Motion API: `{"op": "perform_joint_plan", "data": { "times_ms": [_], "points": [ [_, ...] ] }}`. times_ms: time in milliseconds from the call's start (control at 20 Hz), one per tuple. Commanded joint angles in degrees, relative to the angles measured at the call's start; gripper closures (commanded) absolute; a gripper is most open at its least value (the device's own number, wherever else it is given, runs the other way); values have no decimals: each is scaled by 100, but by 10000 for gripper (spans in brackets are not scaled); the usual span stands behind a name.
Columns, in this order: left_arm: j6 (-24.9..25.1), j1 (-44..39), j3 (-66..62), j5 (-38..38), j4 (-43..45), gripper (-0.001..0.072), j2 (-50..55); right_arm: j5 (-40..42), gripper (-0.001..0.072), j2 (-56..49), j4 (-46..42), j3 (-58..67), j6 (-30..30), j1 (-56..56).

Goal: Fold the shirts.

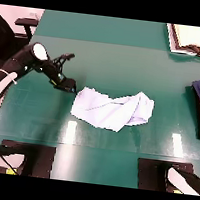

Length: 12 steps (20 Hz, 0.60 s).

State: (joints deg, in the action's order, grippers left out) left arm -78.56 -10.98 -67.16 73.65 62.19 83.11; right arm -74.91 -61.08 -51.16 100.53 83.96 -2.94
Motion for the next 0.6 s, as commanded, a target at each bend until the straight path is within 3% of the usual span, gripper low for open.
{"op": "perform_joint_plan", "data": {
  "times_ms": [0, 200, 250, 300, 350, 550],
  "points": [
    [358, 42, 850, -396, -839, 168, 4, -7, 694, 0, 2, -2, -2, 2],
    [411, -326, 1185, -686, -946, 170, 9, -11, 695, 0, 2, -2, 0, 2],
    [407, -367, 1150, -667, -953, 250, 2, -13, 694, 2, 2, -2, -2, 2],
    [407, -367, 1082, -590, -953, 492, 2, -26, 695, 2, 2, -2, 0, 2],
    [409, -317, 975, -496, -944, 676, -7, -50, 694, 2, 0, -2, -2, 0],
    [402, 101, 426, -422, -824, 687, -651, -651, 694, -17, -472, -13, 0, 2]
  ]
}}
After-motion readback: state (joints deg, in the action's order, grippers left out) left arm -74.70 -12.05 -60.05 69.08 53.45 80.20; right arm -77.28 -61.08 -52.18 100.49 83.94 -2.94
